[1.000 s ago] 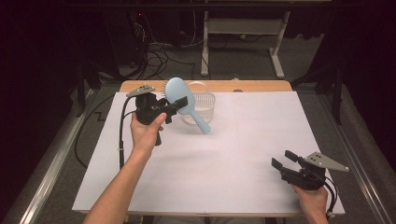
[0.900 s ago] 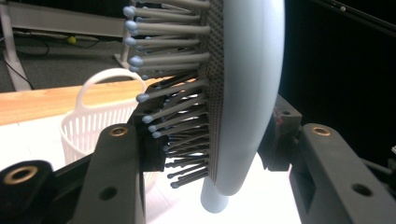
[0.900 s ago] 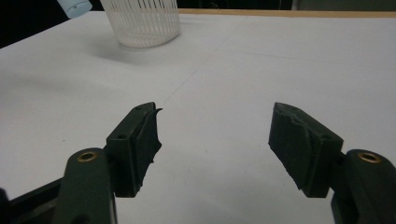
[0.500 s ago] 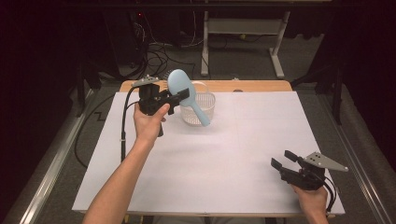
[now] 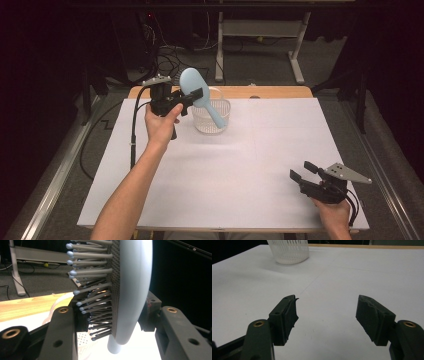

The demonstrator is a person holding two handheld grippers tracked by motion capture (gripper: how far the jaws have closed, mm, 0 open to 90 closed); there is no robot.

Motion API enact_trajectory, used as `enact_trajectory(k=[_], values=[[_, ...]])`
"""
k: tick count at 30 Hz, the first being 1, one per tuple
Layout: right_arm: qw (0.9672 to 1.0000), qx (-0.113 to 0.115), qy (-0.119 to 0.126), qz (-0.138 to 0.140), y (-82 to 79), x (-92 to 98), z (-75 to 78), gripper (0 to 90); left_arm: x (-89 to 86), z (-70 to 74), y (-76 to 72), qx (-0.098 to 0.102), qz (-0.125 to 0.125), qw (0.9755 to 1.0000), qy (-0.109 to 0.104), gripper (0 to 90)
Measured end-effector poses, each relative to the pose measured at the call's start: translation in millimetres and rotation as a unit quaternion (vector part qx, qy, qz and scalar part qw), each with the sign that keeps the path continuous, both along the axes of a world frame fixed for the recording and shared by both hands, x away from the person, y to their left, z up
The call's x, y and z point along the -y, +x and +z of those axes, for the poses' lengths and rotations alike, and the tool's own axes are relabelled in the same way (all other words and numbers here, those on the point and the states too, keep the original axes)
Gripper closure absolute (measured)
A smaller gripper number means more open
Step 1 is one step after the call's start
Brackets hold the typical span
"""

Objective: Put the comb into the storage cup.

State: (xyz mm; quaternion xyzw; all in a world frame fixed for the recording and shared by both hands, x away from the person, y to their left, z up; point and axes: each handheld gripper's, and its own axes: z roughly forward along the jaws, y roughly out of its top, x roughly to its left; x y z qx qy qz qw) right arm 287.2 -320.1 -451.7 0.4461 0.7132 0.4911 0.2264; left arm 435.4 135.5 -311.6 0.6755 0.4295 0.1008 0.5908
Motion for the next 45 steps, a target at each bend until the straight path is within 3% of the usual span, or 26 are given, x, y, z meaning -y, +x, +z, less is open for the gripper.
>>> enact_trajectory(k=[8, 12, 17, 22, 32, 45], values=[[1.0000, -0.001, 0.001, 0.000, 1.0, 1.0, -0.7, 33.5, 1.4, 2.1, 9.2, 0.001, 0.010, 0.9999, -0.007, 52.7], [1.0000, -0.001, 0.001, 0.000, 0.9, 0.8, -0.7, 33.5, 2.6, 3.7, 14.4, 0.001, 0.016, 0.9999, 0.000, 52.7], [1.0000, -0.003, 0.000, 0.003, 1.7, 0.6, -1.3, 33.5, 2.7, 4.1, 19.0, 0.000, 0.024, 0.9997, -0.010, 52.7], [1.0000, -0.001, 0.000, 0.005, 0.8, 0.4, -0.9, 33.7, 3.0, 2.2, 23.6, 0.000, 0.039, 0.9992, 0.001, 52.5], [1.0000, 0.001, -0.002, 0.007, 1.2, 0.1, -1.0, 33.8, 3.3, -0.3, 32.0, -0.003, 0.060, 0.9982, 0.004, 52.4], [0.9999, -0.001, -0.005, 0.009, 1.1, -1.9, -1.0, 34.1, 9.6, -10.4, 40.7, -0.010, 0.073, 0.9972, 0.014, 52.3]])
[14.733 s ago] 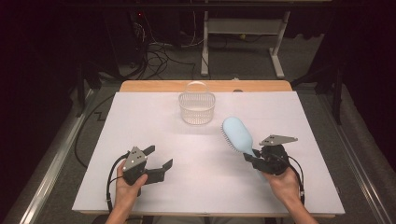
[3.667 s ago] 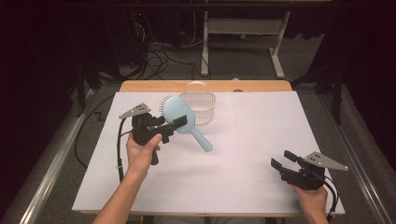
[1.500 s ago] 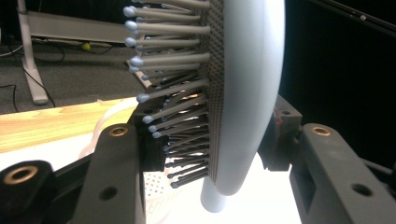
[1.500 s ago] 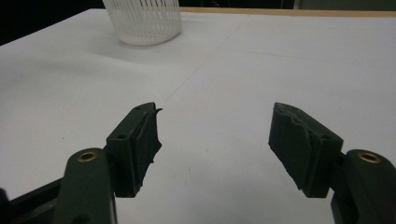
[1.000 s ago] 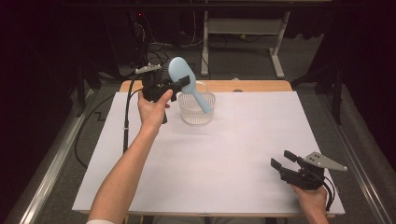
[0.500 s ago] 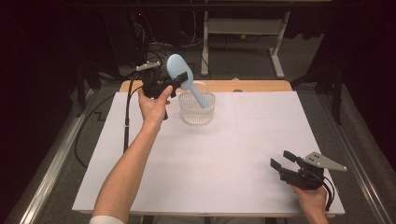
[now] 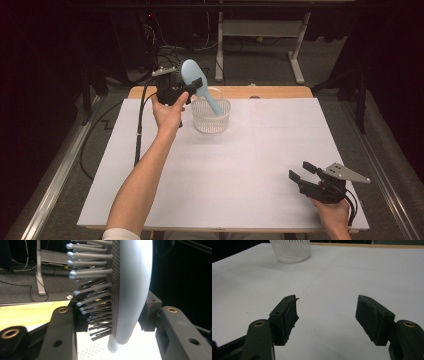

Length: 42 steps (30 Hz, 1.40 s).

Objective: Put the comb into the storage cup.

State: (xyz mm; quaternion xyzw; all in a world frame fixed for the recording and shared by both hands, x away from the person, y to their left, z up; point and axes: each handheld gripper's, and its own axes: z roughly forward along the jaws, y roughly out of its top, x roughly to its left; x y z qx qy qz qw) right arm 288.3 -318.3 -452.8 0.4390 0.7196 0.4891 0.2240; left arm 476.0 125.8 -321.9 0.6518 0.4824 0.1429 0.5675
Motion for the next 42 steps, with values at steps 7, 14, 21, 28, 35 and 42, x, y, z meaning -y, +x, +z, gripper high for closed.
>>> enact_trajectory(k=[7, 14, 21, 28, 35, 42], values=[[1.0000, 0.000, 0.000, 0.001, -0.4, -0.4, 0.1, 34.1, 4.1, -5.9, 3.6, -0.004, 0.000, 1.0000, 0.009, 52.3], [1.0000, 0.001, -0.001, 0.003, -0.5, -0.9, 0.3, 34.2, 8.2, -11.6, 6.5, -0.010, 0.002, 0.9998, 0.018, 52.3], [1.0000, 0.002, -0.004, 0.006, -0.5, -2.2, 0.4, 34.3, 10.8, -15.5, 8.2, -0.016, 0.002, 0.9996, 0.021, 52.2], [1.0000, 0.003, -0.006, 0.006, -0.8, -2.3, 0.3, 34.5, 15.2, -19.1, 8.6, -0.019, -0.001, 0.9993, 0.031, 52.1], [0.9999, 0.003, -0.009, 0.008, -0.5, -2.7, 0.0, 34.5, 17.5, -22.8, 9.6, -0.021, -0.002, 0.9992, 0.035, 52.0], [1.0000, 0.001, -0.007, 0.007, -0.9, -2.5, -0.1, 34.5, 20.5, -31.2, 11.9, -0.028, 0.001, 0.9988, 0.039, 51.8]])
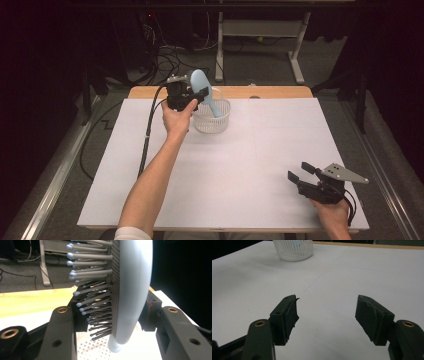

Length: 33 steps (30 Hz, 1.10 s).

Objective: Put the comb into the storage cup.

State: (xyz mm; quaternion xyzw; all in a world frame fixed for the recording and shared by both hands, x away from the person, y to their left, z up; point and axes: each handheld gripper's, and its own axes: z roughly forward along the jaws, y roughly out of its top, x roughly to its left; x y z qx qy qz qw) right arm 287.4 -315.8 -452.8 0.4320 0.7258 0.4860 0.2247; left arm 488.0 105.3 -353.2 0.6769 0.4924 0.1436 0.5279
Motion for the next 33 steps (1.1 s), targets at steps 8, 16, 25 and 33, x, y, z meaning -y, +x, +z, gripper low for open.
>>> enact_trajectory(k=[8, 16, 25, 33], values=[[1.0000, 0.000, -0.001, 0.000, -0.1, -0.3, -0.2, 34.5, 3.4, -3.0, 0.4, -0.003, -0.006, 1.0000, 0.006, 51.5], [1.0000, -0.001, -0.001, 0.000, -0.2, -0.2, -0.3, 34.5, 6.3, -5.8, -0.2, -0.009, -0.010, 0.9998, 0.014, 51.3], [1.0000, 0.001, -0.001, -0.001, -0.7, -0.1, -0.1, 34.5, 10.0, -9.1, 0.3, -0.011, -0.012, 0.9996, 0.022, 51.1], [1.0000, 0.002, -0.001, -0.001, -0.7, -0.4, -0.1, 34.2, 10.7, -11.5, 0.3, -0.015, -0.016, 0.9993, 0.032, 50.8]])
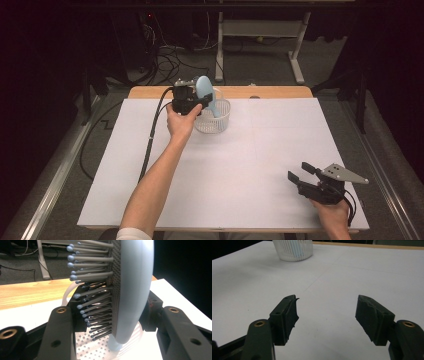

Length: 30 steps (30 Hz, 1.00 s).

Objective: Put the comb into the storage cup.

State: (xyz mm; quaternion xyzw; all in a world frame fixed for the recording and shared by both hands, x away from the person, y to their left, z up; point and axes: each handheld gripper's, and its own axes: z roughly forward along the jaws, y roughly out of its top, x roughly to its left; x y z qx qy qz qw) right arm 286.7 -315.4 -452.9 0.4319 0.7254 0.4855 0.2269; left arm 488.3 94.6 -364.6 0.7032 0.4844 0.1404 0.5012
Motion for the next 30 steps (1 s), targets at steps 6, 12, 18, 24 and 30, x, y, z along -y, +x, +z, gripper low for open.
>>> enact_trajectory(k=[6, 12, 18, 24, 30], values=[[1.0000, -0.001, -0.001, 0.000, 0.0, -0.1, -0.1, 34.1, 0.7, -1.6, 0.2, -0.001, 0.000, 1.0000, 0.007, 50.4], [1.0000, -0.001, -0.001, 0.000, 0.1, -0.4, -0.2, 34.1, 1.1, -1.8, 0.1, 0.001, -0.003, 0.9999, 0.010, 50.0], [1.0000, -0.002, 0.000, 0.000, 0.6, -0.3, -0.6, 34.0, -1.5, -1.0, 0.0, 0.003, -0.009, 0.9998, 0.019, 48.0], [1.0000, -0.002, -0.001, 0.001, 0.7, -0.9, -0.6, 34.0, -5.1, 0.3, -0.1, -0.002, -0.013, 0.9996, 0.024, 46.1], [1.0000, -0.001, -0.001, -0.002, 0.2, -0.4, -0.3, 34.0, -8.8, 0.6, 0.6, -0.008, -0.011, 0.9995, 0.027, 44.5]])
